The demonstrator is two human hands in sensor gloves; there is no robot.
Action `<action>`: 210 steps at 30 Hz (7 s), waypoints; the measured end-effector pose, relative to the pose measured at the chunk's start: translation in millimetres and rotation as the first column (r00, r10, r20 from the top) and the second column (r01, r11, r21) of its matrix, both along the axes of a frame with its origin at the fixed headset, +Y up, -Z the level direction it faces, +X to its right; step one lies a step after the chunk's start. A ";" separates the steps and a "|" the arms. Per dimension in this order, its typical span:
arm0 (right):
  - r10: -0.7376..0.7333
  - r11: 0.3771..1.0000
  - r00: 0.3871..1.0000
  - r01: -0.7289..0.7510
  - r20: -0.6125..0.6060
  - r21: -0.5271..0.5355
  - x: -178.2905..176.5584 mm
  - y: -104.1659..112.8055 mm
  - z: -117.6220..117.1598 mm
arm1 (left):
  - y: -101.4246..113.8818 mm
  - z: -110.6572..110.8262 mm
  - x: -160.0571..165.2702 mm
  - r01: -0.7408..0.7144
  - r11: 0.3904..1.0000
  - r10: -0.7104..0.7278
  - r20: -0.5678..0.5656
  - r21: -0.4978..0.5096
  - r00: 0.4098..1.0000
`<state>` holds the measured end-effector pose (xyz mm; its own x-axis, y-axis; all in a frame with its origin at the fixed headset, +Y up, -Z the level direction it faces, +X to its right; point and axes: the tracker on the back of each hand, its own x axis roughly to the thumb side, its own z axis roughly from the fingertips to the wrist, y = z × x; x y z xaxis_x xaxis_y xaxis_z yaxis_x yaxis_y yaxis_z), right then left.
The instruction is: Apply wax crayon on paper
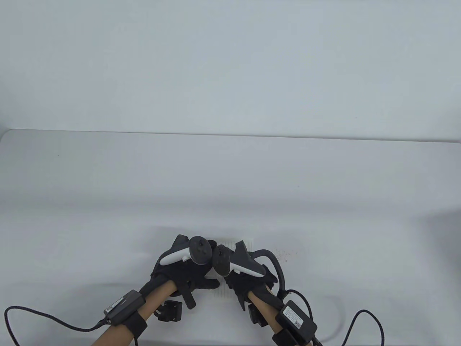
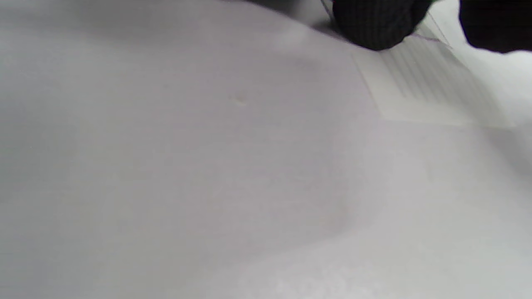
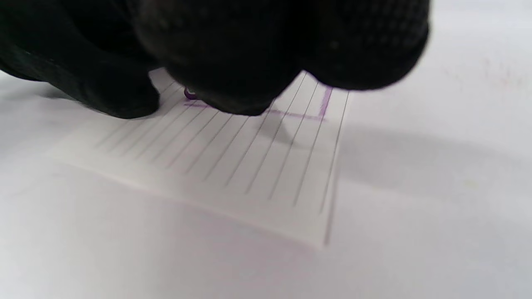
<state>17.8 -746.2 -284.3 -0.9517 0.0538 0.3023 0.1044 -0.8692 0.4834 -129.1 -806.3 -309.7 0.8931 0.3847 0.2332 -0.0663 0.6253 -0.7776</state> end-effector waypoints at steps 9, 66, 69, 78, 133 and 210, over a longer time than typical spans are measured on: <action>0.018 0.986 0.999 -0.022 0.029 0.166 10.7 -2.5 -7.8 | -0.2 -0.3 0.0 0.000 1.000 0.000 0.001 -0.002 1.000; 0.000 1.000 0.999 0.000 0.051 0.005 3.2 -5.1 -5.0 | -0.9 -0.1 0.2 -0.003 1.000 0.003 0.000 -0.002 1.000; 0.083 0.966 0.977 -0.128 0.198 0.225 12.2 -5.4 -15.7 | -0.8 -0.1 0.3 -0.002 1.000 0.002 0.000 -0.003 1.000; 0.052 0.996 0.990 -0.061 0.130 0.069 13.4 -3.8 -19.5 | -0.8 -0.3 0.1 -0.003 1.000 0.003 0.000 -0.003 1.000; 0.097 0.981 0.995 -0.092 0.021 -0.171 -1.2 -1.6 -17.5 | -0.5 0.0 0.4 0.003 1.000 -0.003 0.002 0.001 1.000; 0.164 0.978 0.968 -0.134 0.191 -0.160 13.6 0.5 -42.4 | -0.5 0.5 1.1 0.003 1.000 -0.003 0.004 -0.003 1.000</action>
<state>31.5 -745.7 -326.7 -0.9927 -0.0642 0.1022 0.1144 -0.7704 0.6272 -128.0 -806.8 -309.2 0.8935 0.3823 0.2356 -0.0609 0.6229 -0.7799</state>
